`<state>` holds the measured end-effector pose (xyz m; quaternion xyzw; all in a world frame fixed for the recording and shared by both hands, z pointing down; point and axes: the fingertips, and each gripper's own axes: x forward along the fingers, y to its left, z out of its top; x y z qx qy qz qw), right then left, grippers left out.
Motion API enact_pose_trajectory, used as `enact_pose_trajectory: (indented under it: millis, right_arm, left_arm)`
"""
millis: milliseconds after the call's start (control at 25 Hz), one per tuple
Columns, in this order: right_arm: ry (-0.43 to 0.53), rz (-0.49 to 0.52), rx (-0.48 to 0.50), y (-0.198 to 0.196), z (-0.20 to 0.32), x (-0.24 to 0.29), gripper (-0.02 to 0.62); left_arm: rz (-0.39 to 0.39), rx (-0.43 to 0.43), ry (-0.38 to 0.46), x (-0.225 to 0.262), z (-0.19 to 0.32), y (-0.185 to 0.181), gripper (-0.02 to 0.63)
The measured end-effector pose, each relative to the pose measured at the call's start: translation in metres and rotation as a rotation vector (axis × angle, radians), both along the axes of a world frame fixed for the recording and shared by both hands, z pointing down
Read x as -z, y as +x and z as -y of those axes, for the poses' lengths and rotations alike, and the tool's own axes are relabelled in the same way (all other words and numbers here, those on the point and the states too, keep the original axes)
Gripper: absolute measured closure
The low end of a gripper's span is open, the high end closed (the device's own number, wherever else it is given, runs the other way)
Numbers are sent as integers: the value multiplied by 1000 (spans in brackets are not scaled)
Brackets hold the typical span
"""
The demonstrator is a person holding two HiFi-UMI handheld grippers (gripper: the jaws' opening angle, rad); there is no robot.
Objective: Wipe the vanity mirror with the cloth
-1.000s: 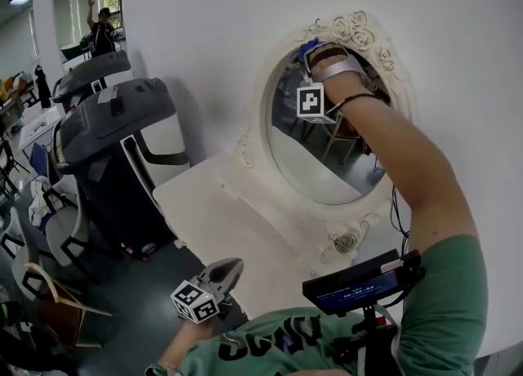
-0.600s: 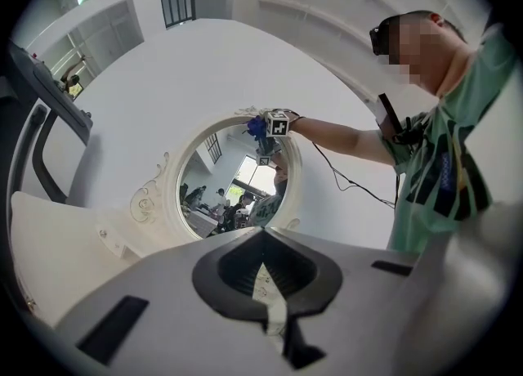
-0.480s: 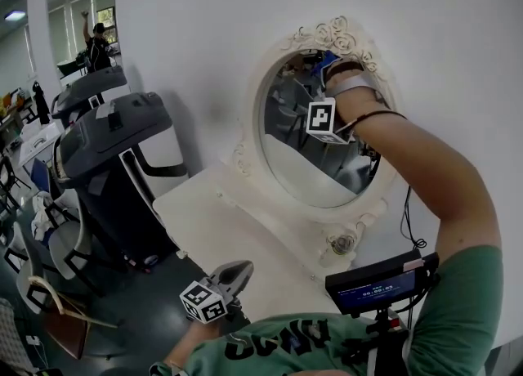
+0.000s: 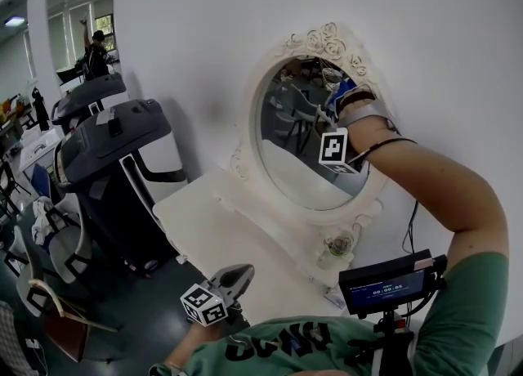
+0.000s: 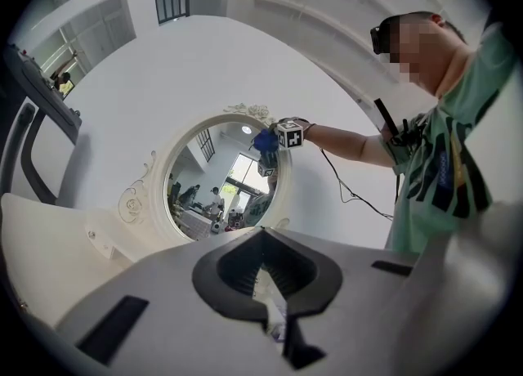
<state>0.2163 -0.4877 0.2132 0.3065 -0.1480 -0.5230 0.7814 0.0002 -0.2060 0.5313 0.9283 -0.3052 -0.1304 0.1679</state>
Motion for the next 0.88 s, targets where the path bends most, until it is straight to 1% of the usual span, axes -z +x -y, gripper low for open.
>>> enact_pose_trajectory:
  millis: [40,120,200,280,360,480,560,680,880]
  right_arm:
    - [-9,25,45,-12,-1,-2,522]
    - [-15,53,187,-49,1,-7,522]
    - [-1,37,325,-91,13,-11,520]
    - [18,8,391,-121,31,-13,520]
    - [31,5,401,-139,54,-15,520]
    - [34,28,388,-153,92,-22,520]
    - [41,10,379,-161,107,-24,520]
    - [69,-14,395,-176,124,-21,520]
    - [84,-20,339,-174,151,-15,520]
  left_arm:
    - [-2,5,-3,-1,-2,-2,600]
    - [-5,17,-10,-3,-5,-8,600]
    - [-6,30,-15,-7,-7,-14,600]
    - [-7,45,-18,-11,-11,-20,600]
    - [-5,67,-20,-14,-16,-31,600]
    - [-6,108,-38,-19,-22,-51,600]
    - [-11,133,-57,-24,-26,-63,600]
    - [-14,163,-70,-33,-30,-77,600]
    - [-17,193,-78,-38,-32,-90,600]
